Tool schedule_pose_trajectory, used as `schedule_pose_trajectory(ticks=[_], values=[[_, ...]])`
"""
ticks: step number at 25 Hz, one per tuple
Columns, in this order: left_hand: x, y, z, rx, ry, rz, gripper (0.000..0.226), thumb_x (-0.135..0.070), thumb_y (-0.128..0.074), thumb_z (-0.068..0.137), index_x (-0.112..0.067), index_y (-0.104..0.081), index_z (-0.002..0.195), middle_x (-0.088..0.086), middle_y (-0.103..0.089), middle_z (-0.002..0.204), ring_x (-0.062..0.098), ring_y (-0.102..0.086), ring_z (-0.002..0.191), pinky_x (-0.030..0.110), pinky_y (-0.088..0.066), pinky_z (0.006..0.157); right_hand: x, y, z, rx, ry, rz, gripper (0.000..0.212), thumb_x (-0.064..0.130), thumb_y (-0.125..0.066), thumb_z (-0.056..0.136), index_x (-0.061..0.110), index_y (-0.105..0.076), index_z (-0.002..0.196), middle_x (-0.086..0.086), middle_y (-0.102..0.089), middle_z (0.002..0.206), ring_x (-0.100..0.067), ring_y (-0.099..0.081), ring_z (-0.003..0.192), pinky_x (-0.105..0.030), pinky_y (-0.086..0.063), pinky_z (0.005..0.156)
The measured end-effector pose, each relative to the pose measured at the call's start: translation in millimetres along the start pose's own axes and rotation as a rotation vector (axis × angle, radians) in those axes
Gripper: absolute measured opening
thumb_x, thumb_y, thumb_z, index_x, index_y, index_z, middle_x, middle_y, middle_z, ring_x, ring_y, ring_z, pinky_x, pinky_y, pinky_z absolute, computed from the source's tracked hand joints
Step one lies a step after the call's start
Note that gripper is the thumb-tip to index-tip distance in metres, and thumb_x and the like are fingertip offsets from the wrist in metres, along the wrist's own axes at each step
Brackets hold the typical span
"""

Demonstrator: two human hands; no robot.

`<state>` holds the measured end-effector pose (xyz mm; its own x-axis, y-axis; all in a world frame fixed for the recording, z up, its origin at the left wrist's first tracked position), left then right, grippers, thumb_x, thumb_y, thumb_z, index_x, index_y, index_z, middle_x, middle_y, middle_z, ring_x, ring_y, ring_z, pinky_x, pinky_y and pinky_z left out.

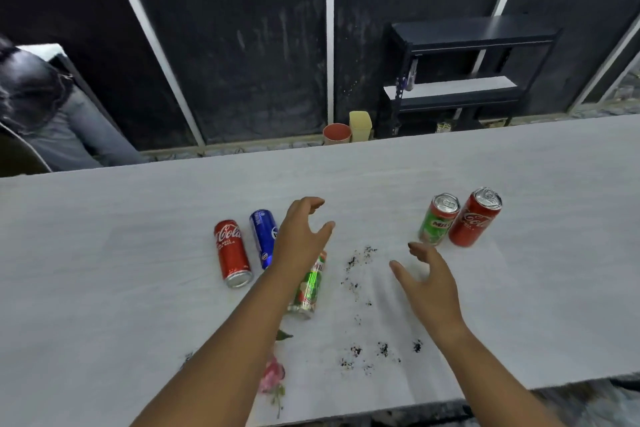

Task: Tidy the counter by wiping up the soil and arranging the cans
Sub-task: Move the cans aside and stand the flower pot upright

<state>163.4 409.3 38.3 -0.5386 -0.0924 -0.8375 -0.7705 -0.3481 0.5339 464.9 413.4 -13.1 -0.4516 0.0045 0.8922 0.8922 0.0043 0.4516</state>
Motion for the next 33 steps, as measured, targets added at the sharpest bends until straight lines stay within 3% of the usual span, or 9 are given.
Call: schedule_pose_trajectory(ticks=[4, 7, 12, 16, 22, 24, 27, 30, 33], values=[[45.8, 73.5, -6.8, -0.104, 0.103, 0.036, 0.043, -0.043, -0.081, 0.093, -0.038, -0.061, 0.131, -0.021, -0.059, 0.130, 0.001, -0.061, 0.117, 0.016, -0.050, 0.090, 39.9, -60.1, -5.3, 0.135, 0.035, 0.010, 0.050, 0.049, -0.084, 0.088, 0.039, -0.064, 0.133, 0.023, -0.065, 0.126, 0.000, -0.061, 0.118, -0.031, -0.053, 0.097], [78.7, 118.1, -16.8, -0.187, 0.172, 0.134, 0.045, -0.041, -0.082, 0.093, -0.036, -0.061, 0.133, -0.017, -0.060, 0.131, 0.006, -0.061, 0.117, 0.029, -0.056, 0.096, 59.6, -106.0, -14.5, 0.270, 0.006, -0.041, 0.058, 0.059, -0.082, 0.085, 0.041, -0.061, 0.137, 0.016, -0.065, 0.127, -0.003, -0.064, 0.106, -0.026, -0.052, 0.080], [142.2, 144.3, -41.9, -0.094, 0.496, 0.226, 0.096, -0.065, -0.086, 0.079, -0.027, -0.043, 0.157, 0.004, -0.050, 0.152, 0.027, -0.056, 0.138, 0.046, -0.052, 0.108, 78.1, -158.2, -32.2, 0.420, -0.049, -0.322, 0.100, 0.086, -0.070, 0.073, 0.037, -0.041, 0.156, 0.011, -0.065, 0.119, -0.015, -0.066, 0.108, -0.034, -0.052, 0.082], [165.7, 134.8, -47.7, 0.017, 0.626, 0.012, 0.094, -0.059, -0.085, 0.083, -0.017, -0.046, 0.157, 0.007, -0.064, 0.146, 0.020, -0.067, 0.110, 0.028, -0.051, 0.078, 83.1, -170.0, -35.6, 0.389, -0.068, -0.394, 0.077, 0.057, -0.078, 0.083, 0.033, -0.040, 0.146, 0.005, -0.070, 0.109, -0.015, -0.071, 0.092, -0.041, -0.063, 0.081], [175.1, 137.1, -47.1, 0.046, 0.613, -0.151, 0.069, -0.034, -0.085, 0.087, -0.017, -0.058, 0.148, -0.010, -0.066, 0.097, 0.015, -0.075, 0.090, 0.032, -0.060, 0.072, 95.3, -169.8, -41.1, 0.306, -0.041, -0.147, 0.070, 0.036, -0.086, 0.084, 0.046, -0.042, 0.138, 0.008, -0.066, 0.104, -0.011, -0.073, 0.081, -0.030, -0.057, 0.060], [178.2, 138.7, -51.7, 0.026, 0.603, -0.203, 0.068, -0.033, -0.085, 0.088, -0.018, -0.057, 0.148, -0.011, -0.066, 0.101, 0.018, -0.076, 0.093, 0.036, -0.063, 0.078, 101.5, -166.4, -42.6, 0.271, 0.001, -0.070, 0.071, 0.032, -0.087, 0.085, 0.054, -0.041, 0.135, 0.011, -0.064, 0.111, -0.010, -0.073, 0.084, -0.028, -0.056, 0.059], [172.9, 144.6, -57.8, -0.023, 0.528, -0.240, 0.069, -0.036, -0.085, 0.090, -0.025, -0.054, 0.150, -0.018, -0.061, 0.109, 0.007, -0.069, 0.095, 0.025, -0.056, 0.066, 106.4, -162.0, -43.9, 0.236, 0.048, 0.000, 0.074, 0.029, -0.088, 0.085, 0.059, -0.041, 0.133, 0.017, -0.062, 0.117, -0.008, -0.073, 0.088, -0.022, -0.055, 0.060], [164.4, 150.9, -62.2, -0.082, 0.430, -0.262, 0.065, -0.033, -0.085, 0.092, -0.033, -0.053, 0.149, -0.014, -0.062, 0.128, 0.005, -0.065, 0.104, 0.023, -0.053, 0.070, 106.8, -159.7, -45.5, 0.214, 0.091, 0.065, 0.079, 0.026, -0.090, 0.085, 0.066, -0.040, 0.130, 0.027, -0.059, 0.123, -0.002, -0.069, 0.100, -0.015, -0.056, 0.058], [157.5, 155.9, -68.2, -0.135, 0.359, -0.265, 0.064, -0.025, -0.086, 0.091, -0.044, -0.049, 0.139, -0.023, -0.059, 0.133, 0.001, -0.062, 0.111, 0.017, -0.052, 0.076, 103.5, -158.5, -47.9, 0.211, 0.106, 0.130, 0.087, 0.019, -0.092, 0.084, 0.069, -0.037, 0.128, 0.035, -0.055, 0.130, 0.003, -0.066, 0.112, -0.007, -0.057, 0.074]])
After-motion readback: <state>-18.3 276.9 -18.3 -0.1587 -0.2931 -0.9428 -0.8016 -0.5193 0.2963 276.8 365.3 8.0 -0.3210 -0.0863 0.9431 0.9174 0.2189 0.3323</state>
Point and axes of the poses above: each hand's wrist, its own z-axis towards the middle knuckle, its own y-axis out of the back of the hand, x = y × z, the point moved 9 cm from there along z, towards the middle knuckle
